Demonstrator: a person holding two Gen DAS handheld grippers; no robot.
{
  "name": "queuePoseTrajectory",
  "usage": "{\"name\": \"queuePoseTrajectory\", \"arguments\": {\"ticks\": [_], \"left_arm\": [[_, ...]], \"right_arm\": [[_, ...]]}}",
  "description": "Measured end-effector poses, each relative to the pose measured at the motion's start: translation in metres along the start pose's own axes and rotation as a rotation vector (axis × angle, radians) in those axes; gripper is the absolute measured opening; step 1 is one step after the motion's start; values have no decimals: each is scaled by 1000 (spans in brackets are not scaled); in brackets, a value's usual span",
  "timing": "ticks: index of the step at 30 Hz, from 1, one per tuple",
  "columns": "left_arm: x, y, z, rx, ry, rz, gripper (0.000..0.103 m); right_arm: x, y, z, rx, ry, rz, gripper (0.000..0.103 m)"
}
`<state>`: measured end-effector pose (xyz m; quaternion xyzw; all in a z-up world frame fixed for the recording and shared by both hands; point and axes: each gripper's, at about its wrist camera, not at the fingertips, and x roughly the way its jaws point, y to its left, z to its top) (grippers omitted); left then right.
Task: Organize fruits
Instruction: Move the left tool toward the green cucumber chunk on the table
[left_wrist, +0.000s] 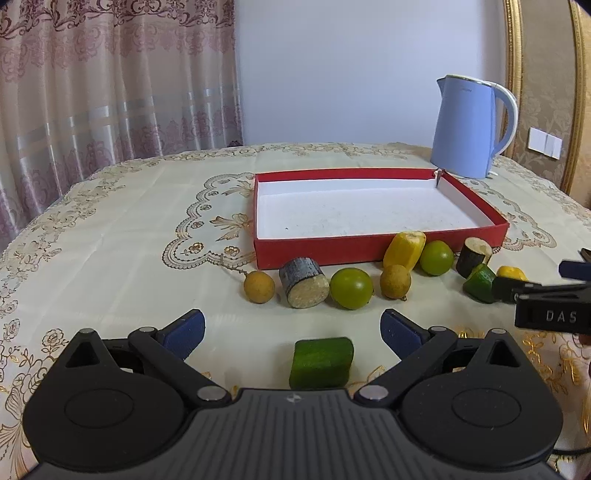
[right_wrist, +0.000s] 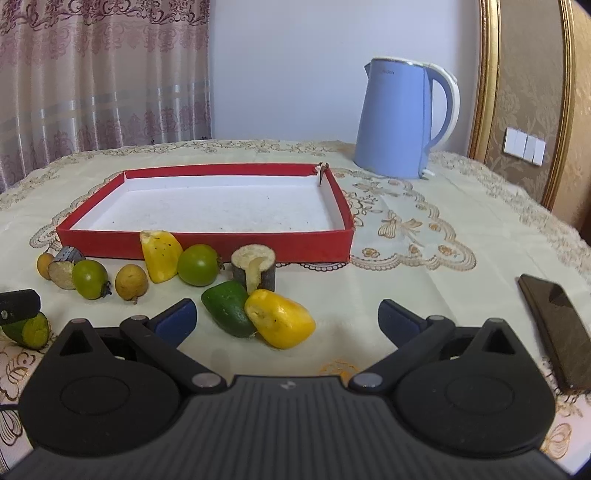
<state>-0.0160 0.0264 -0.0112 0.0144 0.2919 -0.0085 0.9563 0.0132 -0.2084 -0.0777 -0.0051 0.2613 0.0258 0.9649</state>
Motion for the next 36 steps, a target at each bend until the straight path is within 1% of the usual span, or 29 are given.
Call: {"name": "queuePoseTrajectory", "arguments": {"ticks": [3, 7, 9, 14, 18, 20, 23, 30, 36], "left_arm": [[-2, 7, -6, 6, -7, -21, 102], [-5, 6, -10, 33, -25, -8, 102], [-3, 3, -9, 39, -21, -14, 102], [6, -11, -9, 65, 0, -19, 102], [12, -16, -12, 80, 13, -15, 102], [12, -16, -12, 86, 13, -5, 102], [12, -11, -11, 71, 8, -4, 102], [15, -2, -9, 15, 25, -24, 102], [17, -1, -9, 6, 34, -25, 102]], "right_arm": [[-4, -2, -1, -1, -32, 21, 103], [-2, -6, -2, 18, -24, 101, 103], [-1, -5, -5, 5, -29, 120, 103], [-5, 1, -8, -48, -47, 101, 103], [-4, -3, -7, -24, -35, 103, 103], [0, -6, -8, 4, -17, 120, 103], [3, -7, -7, 21, 7, 130, 103], [3, -4, -5, -5, 10, 113, 103], [5, -3, -5, -14, 19, 108, 103]]}}
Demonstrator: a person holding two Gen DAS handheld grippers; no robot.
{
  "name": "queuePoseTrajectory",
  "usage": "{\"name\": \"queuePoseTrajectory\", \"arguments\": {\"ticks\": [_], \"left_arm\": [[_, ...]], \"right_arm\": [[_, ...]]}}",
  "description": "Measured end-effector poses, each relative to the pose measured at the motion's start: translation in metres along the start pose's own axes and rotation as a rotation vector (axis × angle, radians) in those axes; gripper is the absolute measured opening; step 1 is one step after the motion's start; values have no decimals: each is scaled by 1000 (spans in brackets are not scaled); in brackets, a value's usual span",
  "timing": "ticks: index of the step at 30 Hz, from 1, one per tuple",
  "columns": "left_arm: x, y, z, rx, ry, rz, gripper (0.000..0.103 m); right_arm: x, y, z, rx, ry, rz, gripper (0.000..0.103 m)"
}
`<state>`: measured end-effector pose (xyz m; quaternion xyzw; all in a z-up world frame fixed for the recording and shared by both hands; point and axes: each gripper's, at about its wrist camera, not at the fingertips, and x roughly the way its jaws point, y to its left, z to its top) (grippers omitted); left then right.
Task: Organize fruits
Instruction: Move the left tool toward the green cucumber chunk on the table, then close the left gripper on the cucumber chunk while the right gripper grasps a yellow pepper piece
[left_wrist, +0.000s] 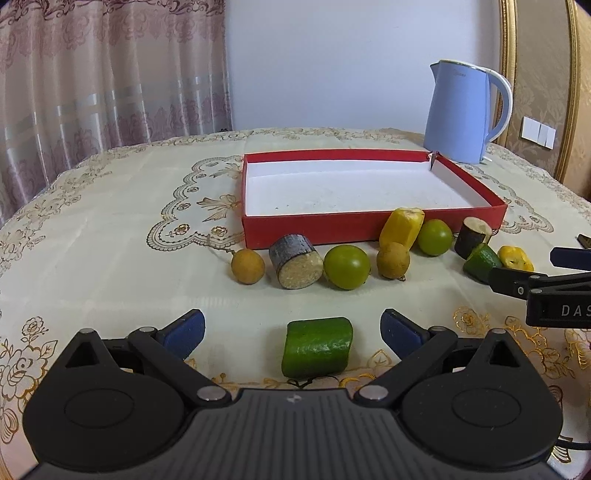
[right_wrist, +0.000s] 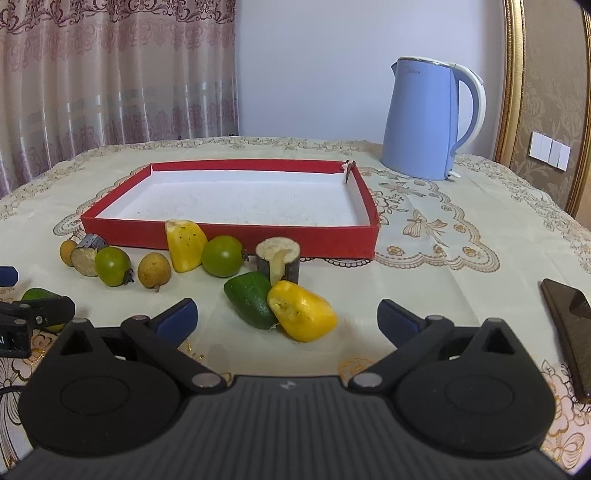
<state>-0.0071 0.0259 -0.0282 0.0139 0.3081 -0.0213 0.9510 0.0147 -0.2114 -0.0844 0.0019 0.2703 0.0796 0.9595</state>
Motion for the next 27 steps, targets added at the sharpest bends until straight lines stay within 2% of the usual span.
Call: {"name": "queuePoseTrajectory", "arguments": {"ticks": [18, 20, 23, 25, 27], "left_arm": [[1, -6, 1, 21, -9, 18, 99], [2, -7, 2, 23, -2, 17, 88], [6, -6, 2, 11, 35, 10, 56], [10, -4, 1, -2, 60, -5, 47], [9, -3, 1, -7, 52, -18, 35]], "right_arm": [[1, -1, 0, -4, -1, -2, 103], [1, -1, 0, -3, -1, -3, 103], [1, -2, 0, -4, -5, -5, 103], [0, -3, 0, -6, -11, -11, 103], [0, -4, 0, -7, -18, -14, 103]]}}
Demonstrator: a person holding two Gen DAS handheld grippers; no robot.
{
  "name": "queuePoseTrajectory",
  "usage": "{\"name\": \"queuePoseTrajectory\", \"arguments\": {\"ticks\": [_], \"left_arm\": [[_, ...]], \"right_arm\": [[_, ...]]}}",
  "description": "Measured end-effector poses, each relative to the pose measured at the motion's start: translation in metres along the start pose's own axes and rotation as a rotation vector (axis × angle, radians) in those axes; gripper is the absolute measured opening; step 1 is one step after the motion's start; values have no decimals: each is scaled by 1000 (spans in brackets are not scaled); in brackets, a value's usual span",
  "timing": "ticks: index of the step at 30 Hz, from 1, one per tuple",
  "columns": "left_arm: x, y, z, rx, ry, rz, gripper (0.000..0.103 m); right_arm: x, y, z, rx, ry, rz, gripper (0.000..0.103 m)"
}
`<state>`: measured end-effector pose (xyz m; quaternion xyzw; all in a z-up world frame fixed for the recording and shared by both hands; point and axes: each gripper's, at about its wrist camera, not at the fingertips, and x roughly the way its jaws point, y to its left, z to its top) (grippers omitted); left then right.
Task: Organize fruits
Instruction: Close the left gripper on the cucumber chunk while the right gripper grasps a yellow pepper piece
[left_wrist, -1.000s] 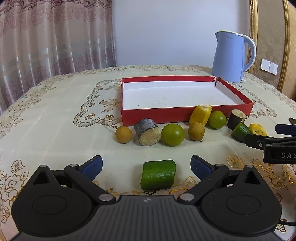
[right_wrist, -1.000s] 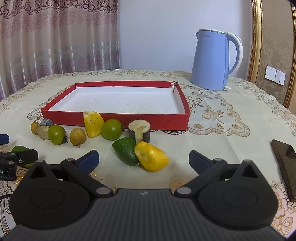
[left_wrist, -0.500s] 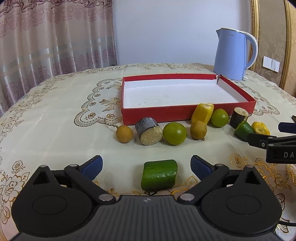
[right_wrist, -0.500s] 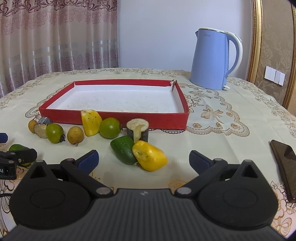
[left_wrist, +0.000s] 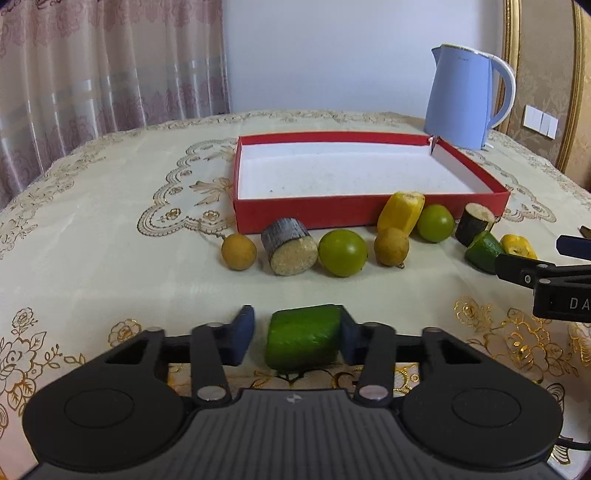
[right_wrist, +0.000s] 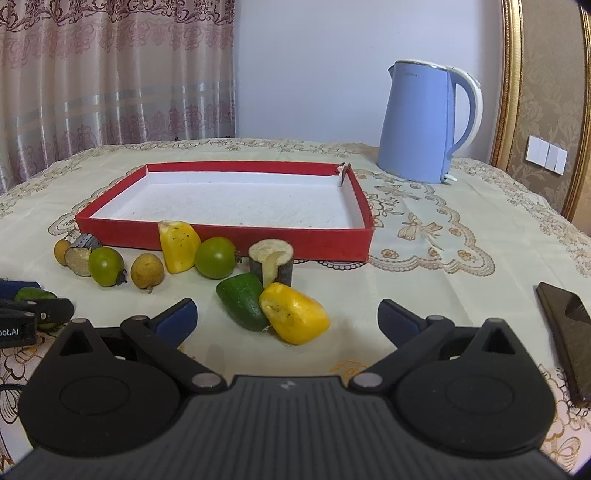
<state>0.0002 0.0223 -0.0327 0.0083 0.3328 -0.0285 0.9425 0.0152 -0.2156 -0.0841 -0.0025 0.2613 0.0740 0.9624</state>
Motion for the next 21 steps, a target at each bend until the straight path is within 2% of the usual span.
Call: {"name": "queuePoseTrajectory", "arguments": {"ticks": [7, 13, 15, 19, 21], "left_arm": [[-5, -2, -1, 14, -21, -6, 35], [-14, 2, 3, 6, -71, 3, 35], [-15, 3, 4, 10, -80, 11, 35], [-14, 3, 4, 12, -77, 10, 35], [-13, 2, 3, 16, -73, 12, 35]], "right_arm": [[-7, -10, -2, -41, -39, 21, 103], [-10, -19, -5, -78, -53, 35, 101], [-10, -21, -4, -96, -54, 44, 92], [-7, -27, -3, -152, -46, 61, 88], [-3, -31, -1, -178, -29, 88, 72]]}}
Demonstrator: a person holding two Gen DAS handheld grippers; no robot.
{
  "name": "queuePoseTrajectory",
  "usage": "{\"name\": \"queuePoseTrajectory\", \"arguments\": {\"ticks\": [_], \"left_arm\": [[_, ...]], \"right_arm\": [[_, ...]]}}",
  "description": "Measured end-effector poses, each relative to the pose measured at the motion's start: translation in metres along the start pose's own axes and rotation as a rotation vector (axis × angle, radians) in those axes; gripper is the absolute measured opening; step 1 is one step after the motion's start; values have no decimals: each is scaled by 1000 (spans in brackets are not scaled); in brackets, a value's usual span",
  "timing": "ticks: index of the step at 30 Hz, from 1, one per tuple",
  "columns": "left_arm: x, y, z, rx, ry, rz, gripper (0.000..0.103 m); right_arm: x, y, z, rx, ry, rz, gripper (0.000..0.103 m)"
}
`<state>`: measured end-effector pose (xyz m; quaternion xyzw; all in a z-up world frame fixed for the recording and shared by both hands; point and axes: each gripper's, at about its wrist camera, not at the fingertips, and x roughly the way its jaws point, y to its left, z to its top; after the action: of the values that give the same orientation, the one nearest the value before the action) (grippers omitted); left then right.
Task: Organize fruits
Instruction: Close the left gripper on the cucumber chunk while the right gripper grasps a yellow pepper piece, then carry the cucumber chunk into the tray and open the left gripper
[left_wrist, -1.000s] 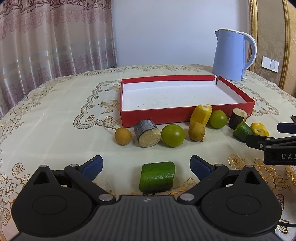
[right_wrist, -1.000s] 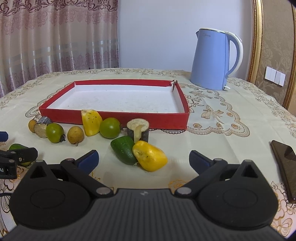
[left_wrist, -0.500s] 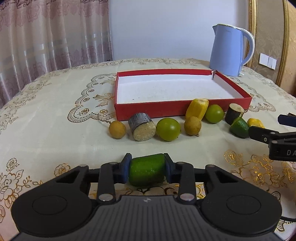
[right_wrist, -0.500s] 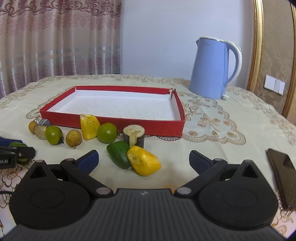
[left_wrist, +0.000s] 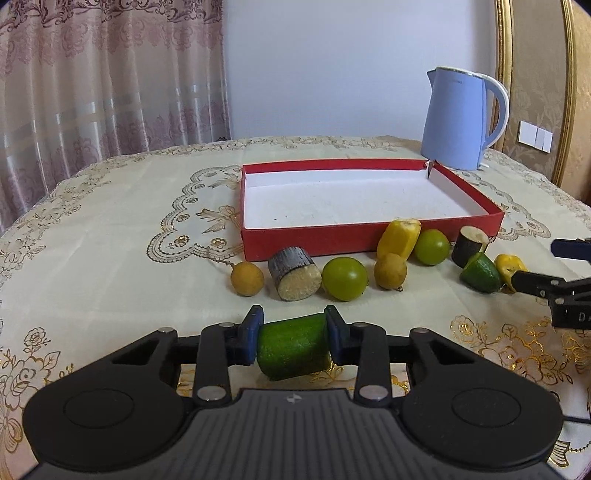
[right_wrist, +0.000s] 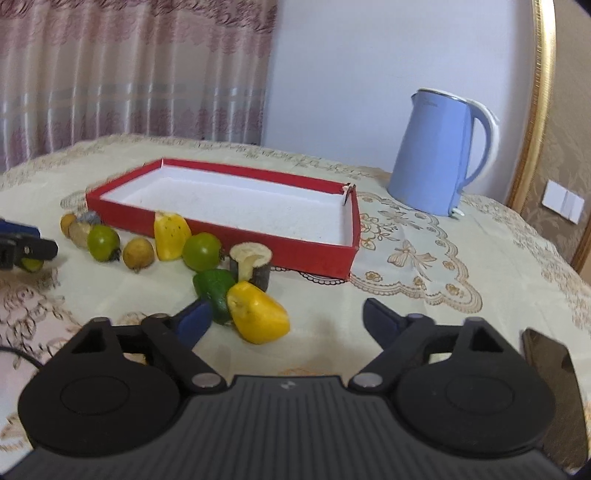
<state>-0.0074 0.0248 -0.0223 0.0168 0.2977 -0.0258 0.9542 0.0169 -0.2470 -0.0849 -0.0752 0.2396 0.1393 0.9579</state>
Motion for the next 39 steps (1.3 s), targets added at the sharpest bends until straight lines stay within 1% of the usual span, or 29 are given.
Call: {"name": "queuePoseTrajectory", "arguments": {"ticks": [1, 2, 3, 6, 11, 12, 13, 14, 15, 17, 20, 25, 28, 33, 36, 39], "left_arm": [[1, -1, 0, 3, 2, 0, 35], [2, -1, -1, 6, 5, 0, 35], [2, -2, -1, 7, 8, 0, 35], [3, -3, -1, 15, 9, -5, 35], [4, -7, 0, 20, 8, -5, 35], [5, -8, 1, 22, 9, -7, 35], [5, -9, 1, 23, 10, -7, 35], [5, -10, 1, 25, 9, -9, 35], [4, -11, 1, 29, 7, -12, 35], [2, -13, 2, 34, -2, -15, 35], [-1, -12, 5, 35, -16, -16, 35], [-5, -8, 12, 11, -42, -52, 35], [-6, -7, 15, 5, -59, -55, 35], [-9, -5, 24, 2, -93, -59, 35], [-7, -4, 35, -1, -109, -65, 32], [-2, -8, 51, 20, -145, -37, 31]], "right_arm": [[2, -3, 1, -7, 8, 28, 66], [4, -5, 2, -13, 20, 56, 55], [6, -7, 2, -23, 28, 74, 49], [10, -3, 3, -96, 56, 101, 49], [17, 8, 2, -192, 64, 103, 49], [18, 10, 3, -211, 67, 107, 46], [19, 11, 5, -217, 67, 121, 41], [19, 11, 6, -218, 71, 128, 32], [21, 12, 7, -229, 77, 116, 30], [20, 11, 8, -226, 90, 110, 29], [15, 4, 8, -183, 77, 97, 24], [7, -4, 4, -112, 53, 110, 24], [3, -8, 5, -69, 25, 111, 23], [-7, -15, 11, -1, -33, 154, 23], [-15, -18, 18, 28, -77, 165, 23], [-21, -22, 24, 61, -121, 169, 23]]}}
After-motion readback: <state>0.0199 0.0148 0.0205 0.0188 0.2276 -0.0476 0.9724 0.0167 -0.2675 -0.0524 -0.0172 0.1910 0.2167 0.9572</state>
